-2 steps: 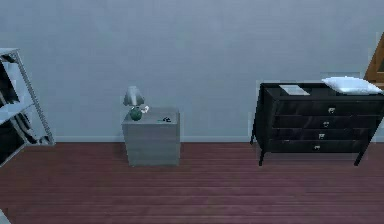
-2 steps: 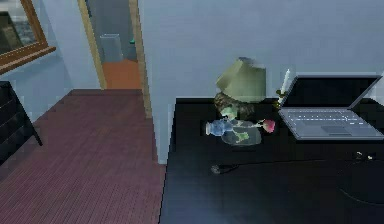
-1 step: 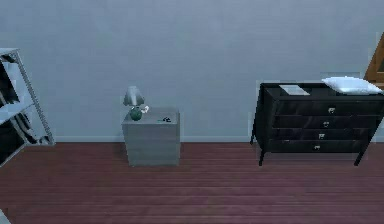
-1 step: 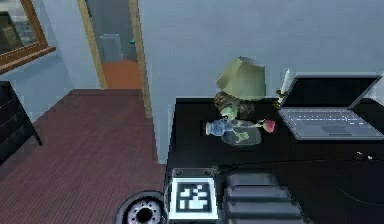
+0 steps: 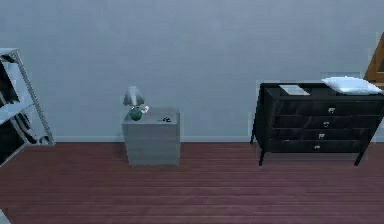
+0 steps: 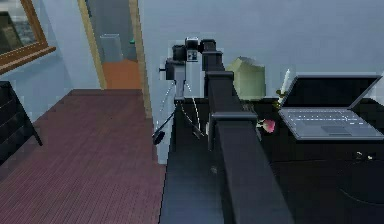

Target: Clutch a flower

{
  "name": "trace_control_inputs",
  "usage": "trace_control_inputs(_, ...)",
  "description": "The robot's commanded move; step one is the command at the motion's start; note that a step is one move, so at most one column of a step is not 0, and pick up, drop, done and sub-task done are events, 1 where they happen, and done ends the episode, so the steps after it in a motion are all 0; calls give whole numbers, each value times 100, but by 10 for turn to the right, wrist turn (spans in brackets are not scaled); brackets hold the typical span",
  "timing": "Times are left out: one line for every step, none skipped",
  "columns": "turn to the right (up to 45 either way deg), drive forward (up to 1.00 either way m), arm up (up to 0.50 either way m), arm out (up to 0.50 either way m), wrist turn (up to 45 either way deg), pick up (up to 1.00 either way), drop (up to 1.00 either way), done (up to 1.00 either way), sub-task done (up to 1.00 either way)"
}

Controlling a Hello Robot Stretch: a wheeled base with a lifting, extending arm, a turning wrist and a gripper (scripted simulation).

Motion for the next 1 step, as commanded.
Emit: trace_control_inputs(0, 0, 0, 0, 450, 0, 0, 0, 0)
